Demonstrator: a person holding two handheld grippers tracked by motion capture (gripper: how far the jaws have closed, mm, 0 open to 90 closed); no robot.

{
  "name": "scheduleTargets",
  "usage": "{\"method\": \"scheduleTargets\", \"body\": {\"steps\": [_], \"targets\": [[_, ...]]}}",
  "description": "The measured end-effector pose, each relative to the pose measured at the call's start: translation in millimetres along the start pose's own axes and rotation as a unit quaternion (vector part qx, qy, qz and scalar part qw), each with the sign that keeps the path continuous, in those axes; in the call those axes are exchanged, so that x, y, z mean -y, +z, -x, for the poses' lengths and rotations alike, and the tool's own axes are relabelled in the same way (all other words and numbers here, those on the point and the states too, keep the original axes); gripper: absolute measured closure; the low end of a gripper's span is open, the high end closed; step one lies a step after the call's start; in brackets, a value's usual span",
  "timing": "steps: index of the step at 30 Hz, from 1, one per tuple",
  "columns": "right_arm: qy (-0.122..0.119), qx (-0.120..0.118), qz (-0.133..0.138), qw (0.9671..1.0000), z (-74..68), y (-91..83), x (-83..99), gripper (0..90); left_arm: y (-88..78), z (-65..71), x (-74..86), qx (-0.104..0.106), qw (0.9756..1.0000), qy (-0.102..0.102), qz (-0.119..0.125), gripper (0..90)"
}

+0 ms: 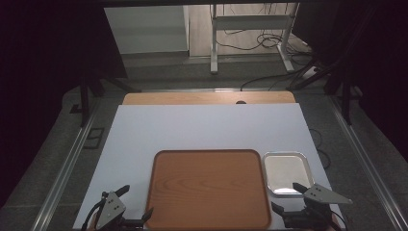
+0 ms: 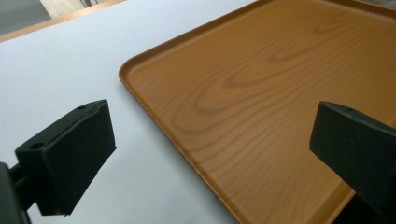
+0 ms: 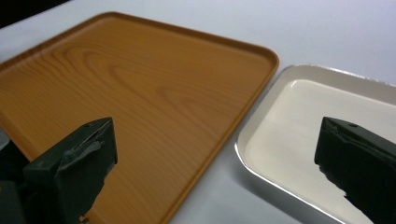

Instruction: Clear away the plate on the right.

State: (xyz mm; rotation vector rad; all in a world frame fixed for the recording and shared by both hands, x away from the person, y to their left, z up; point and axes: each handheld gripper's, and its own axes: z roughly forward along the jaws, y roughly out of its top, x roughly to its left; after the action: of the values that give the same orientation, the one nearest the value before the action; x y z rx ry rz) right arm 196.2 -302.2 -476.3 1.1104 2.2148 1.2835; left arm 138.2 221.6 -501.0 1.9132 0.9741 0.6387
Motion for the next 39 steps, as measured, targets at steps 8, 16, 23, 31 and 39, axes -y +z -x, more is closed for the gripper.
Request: {"method": "scheduleTargets", "body": {"steps": [8,16,23,31,39], "targets": [[-0.008,-0.011,-0.024,0.9996,-1.2,4.9,1.4,0.0,-0.5,0.4,0.2,0.000,1.0000,0.004,-0.001,0.0],[-0.008,-0.006,-0.025,0.9996,-1.5,4.8,1.6,0.0,0.0,0.9,0.0,0.000,1.0000,0.006,-0.004,0.0],[-0.016,-0.002,-0.030,0.9994,-3.0,5.8,1.1,0.0,0.2,0.9,0.0,0.001,1.0000,0.005,-0.005,0.0],[-0.012,0.006,-0.032,0.9994,-4.2,5.1,-0.4,0.0,0.3,0.9,-0.1,0.001,1.0000,0.005,-0.005,0.0],[-0.013,0.042,-0.036,0.9984,-2.5,5.7,-2.4,0.0,0.2,0.9,-0.1,0.001,1.0000,0.005,-0.005,0.0]]}}
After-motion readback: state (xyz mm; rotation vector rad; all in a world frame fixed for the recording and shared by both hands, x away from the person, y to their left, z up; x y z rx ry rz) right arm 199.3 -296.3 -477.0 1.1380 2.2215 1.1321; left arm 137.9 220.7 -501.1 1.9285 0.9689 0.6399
